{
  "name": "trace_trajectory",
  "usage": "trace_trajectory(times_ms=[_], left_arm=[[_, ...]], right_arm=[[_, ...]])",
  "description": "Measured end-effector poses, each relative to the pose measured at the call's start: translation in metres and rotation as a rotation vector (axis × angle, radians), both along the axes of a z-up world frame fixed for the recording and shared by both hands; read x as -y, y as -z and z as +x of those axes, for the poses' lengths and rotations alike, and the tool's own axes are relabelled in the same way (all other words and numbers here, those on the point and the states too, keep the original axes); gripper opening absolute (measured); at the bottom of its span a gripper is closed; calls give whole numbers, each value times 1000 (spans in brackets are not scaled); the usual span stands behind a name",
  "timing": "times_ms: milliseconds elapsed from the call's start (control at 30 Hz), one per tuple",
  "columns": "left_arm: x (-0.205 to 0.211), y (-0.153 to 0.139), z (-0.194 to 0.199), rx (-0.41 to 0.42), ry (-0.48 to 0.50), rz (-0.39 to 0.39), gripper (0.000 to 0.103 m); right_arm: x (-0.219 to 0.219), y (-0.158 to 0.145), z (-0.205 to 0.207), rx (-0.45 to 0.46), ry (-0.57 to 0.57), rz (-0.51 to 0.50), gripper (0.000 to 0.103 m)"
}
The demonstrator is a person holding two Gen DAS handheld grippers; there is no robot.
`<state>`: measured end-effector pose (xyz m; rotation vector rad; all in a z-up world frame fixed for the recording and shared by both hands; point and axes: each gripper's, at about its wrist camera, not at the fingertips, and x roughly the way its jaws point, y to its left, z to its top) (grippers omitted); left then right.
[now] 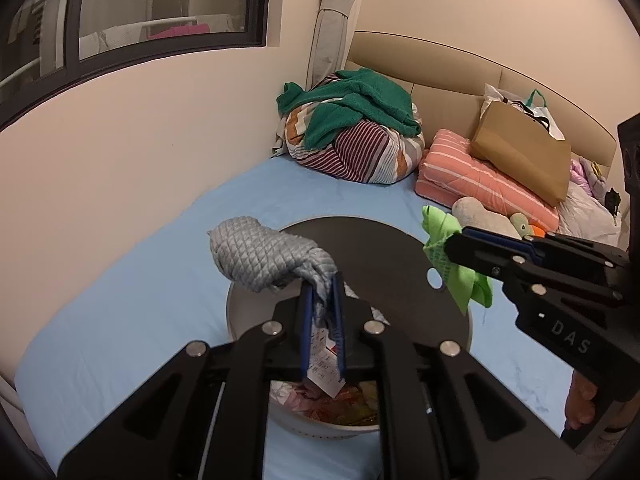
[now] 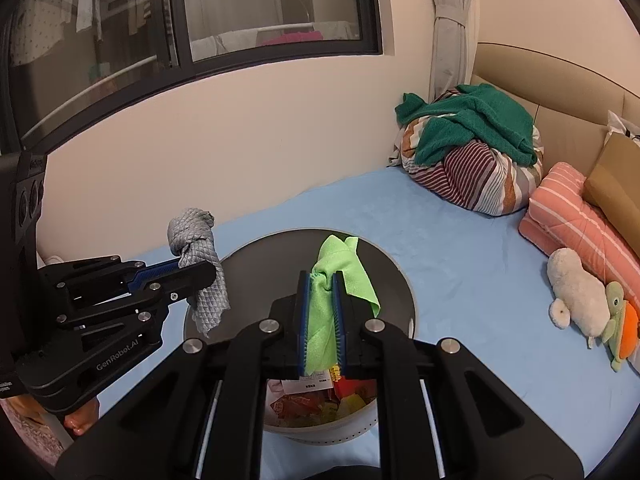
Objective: Collect trash
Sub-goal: 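Open both tools over the grey bin to drop the sock and cloth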
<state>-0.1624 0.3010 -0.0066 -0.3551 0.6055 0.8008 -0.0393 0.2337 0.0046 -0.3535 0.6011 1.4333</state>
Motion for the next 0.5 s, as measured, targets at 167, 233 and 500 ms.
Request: trace_trajectory(times_ms=[167,233,500], left_arm=[[-11,7,-1,-2,-18,-37,66],[-11,7,-3,7,-26,-24,72],[-10,5,-1,4,-2,-24,74]], right_arm=[[-11,9,6,-43,30,-24,38],[-11,10,8,-47,38,-26,38],[-3,8,11,-44,58,-28,41]])
